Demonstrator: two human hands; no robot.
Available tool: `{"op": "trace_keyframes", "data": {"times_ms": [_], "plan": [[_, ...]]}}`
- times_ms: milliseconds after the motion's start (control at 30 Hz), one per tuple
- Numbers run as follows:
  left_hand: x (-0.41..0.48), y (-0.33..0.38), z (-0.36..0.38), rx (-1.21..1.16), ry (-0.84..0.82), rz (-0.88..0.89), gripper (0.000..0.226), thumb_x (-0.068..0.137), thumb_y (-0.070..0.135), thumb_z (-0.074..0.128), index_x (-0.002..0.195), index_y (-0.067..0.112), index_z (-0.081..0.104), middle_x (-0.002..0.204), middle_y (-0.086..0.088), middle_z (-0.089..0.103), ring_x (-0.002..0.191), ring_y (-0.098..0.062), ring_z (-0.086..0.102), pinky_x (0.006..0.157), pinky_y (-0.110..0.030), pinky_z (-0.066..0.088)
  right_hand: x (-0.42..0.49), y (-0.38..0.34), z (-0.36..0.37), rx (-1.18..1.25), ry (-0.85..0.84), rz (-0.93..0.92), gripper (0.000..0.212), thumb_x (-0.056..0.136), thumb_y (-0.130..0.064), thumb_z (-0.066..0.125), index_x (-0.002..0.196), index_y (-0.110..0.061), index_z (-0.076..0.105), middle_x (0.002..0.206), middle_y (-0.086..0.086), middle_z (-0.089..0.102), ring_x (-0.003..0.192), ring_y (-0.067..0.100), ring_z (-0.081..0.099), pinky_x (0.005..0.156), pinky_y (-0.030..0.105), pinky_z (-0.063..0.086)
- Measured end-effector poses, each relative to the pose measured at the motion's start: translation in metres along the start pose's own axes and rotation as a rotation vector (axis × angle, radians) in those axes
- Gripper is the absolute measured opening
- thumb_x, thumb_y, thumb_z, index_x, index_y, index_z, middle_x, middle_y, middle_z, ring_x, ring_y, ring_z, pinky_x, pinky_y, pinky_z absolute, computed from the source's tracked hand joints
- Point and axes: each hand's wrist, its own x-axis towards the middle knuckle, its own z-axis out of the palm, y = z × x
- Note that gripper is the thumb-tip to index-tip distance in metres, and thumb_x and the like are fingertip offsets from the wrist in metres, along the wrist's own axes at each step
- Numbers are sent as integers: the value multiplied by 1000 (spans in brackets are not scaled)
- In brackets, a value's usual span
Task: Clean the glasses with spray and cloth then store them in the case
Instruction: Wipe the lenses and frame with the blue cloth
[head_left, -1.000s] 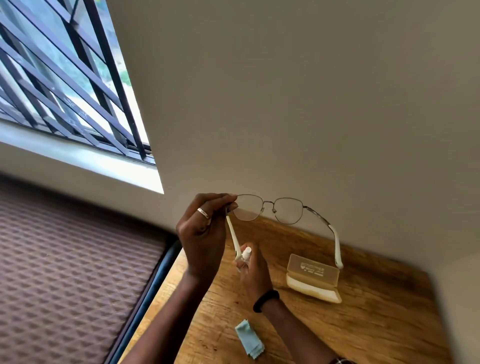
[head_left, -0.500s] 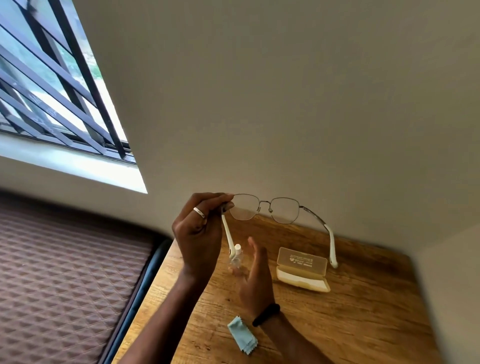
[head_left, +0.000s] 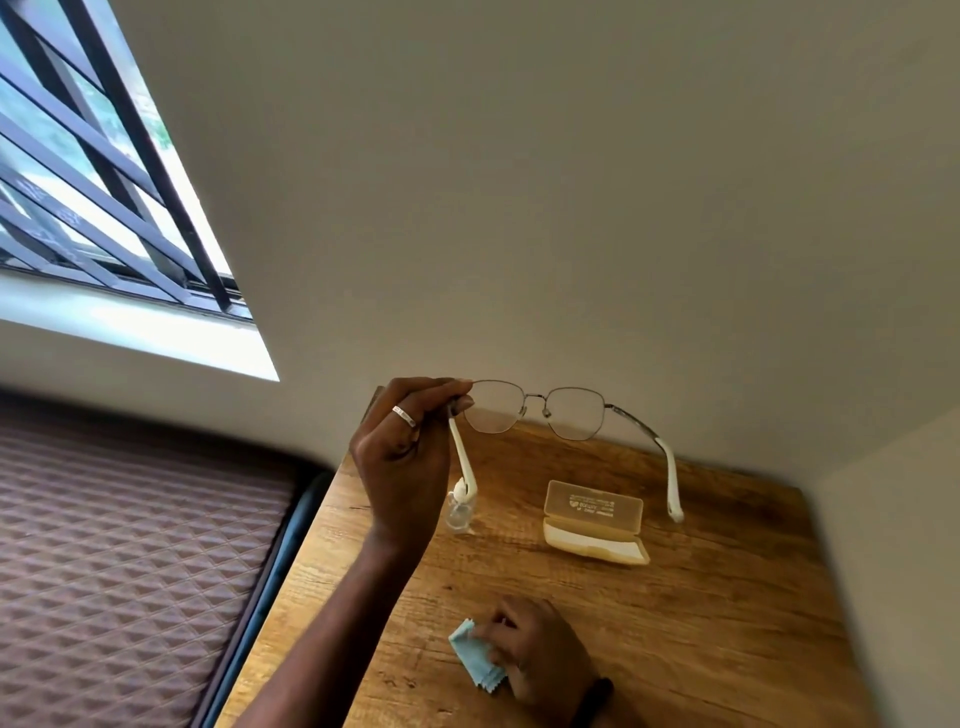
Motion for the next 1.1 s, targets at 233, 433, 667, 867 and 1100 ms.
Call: {"op": "trace_keyframes", "data": {"times_ms": [233, 433, 667, 867, 1100], "plan": [[-5, 2, 2, -2, -12, -2, 16, 79, -18, 73, 92, -9, 74, 91, -10, 71, 87, -20, 71, 74, -27, 56, 6, -6, 0, -114, -34, -38, 30, 87, -33, 52, 116, -39, 58, 108, -9, 53, 101, 12, 50, 83, 29, 41], [-8, 10, 5, 5, -10, 1, 19, 78, -26, 70, 92, -12, 73, 90, -15, 71, 88, -12, 71, 76, -20, 55, 4, -8, 5, -151, -48, -41, 11, 80, -36, 63, 89, -30, 65, 104, -10, 54, 97, 11, 52, 74, 27, 46], [-19, 22, 16, 7, -36, -5, 18, 78, -23, 70, 92, -11, 73, 89, -14, 70, 87, -17, 70, 75, -21, 55, -18, -30, -50, 1143, 339, 756, 19, 76, 2, 76, 74, -17, 76, 78, -4, 76, 78, 13, 70, 71, 23, 54], [-33, 43, 40, -23, -68, 11, 9, 85, -2, 72, 90, -9, 72, 88, -9, 68, 86, -11, 68, 73, -17, 53, -66, -56, -162, 1201, 662, 649, 11, 71, -21, 82, 80, -19, 76, 77, 10, 76, 64, 19, 70, 57, 24, 56], [-45, 80, 75, -104, -96, 22, 23, 90, 22, 70, 87, -1, 75, 86, -5, 69, 81, -15, 68, 67, -20, 52, -63, -95, -223, 54, 1202, 160, 8, 80, -23, 69, 83, -17, 73, 84, -11, 68, 77, -4, 60, 65, 4, 46]]}}
